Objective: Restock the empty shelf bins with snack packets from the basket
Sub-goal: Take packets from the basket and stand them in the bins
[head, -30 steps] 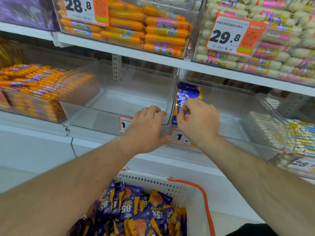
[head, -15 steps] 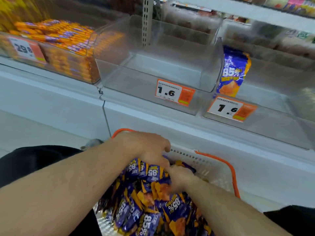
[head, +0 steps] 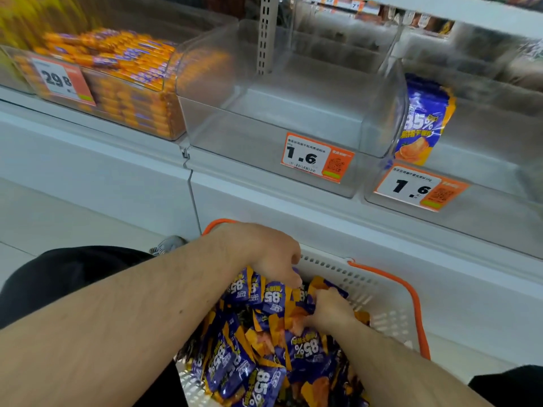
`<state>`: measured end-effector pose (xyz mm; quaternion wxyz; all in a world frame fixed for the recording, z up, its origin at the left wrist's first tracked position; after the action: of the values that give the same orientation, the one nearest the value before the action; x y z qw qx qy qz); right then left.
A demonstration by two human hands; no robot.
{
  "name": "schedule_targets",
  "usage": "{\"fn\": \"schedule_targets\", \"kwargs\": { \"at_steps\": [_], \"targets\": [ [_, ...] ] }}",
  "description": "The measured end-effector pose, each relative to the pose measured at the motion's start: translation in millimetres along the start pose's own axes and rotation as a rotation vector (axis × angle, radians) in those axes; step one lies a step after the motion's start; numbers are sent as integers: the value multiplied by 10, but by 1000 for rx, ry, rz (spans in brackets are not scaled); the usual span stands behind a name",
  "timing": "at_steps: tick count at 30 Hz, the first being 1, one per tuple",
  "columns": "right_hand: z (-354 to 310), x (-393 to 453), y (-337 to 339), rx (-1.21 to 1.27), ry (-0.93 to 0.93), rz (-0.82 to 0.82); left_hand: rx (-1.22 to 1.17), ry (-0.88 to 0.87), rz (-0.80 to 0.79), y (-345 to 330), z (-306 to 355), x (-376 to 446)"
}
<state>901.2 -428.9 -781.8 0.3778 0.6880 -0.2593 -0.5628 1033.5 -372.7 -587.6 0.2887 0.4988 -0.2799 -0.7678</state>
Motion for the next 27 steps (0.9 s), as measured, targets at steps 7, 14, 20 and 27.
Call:
{"fn": "schedule_targets", "kwargs": {
  "at_steps": [7, 14, 20, 27],
  "targets": [
    [-339, -316, 741, -330, 342, -49, -50, 99, 46, 52, -166, -48],
    [-82, -641, 1838, 520, 411, -110, -237, 220, 230, 215, -393, -135],
    [-29, -915, 1842, 1276, 408, -380, -894, -14, 608, 348, -256, -115],
    [168, -969, 2180, 730, 265, 196, -730, -11, 845, 589, -232, -328]
  ]
}}
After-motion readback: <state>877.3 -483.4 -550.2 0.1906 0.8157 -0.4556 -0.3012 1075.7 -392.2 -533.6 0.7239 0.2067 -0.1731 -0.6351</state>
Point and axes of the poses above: each hand's wrist, its own x-axis towards the middle knuckle, its own y-axis out of the back of the hand, z = x × y, the point moved 8 cm from there along x, towards the middle knuckle, and after that the axes turned 8 degrees about -y, right-handed, at the moved point
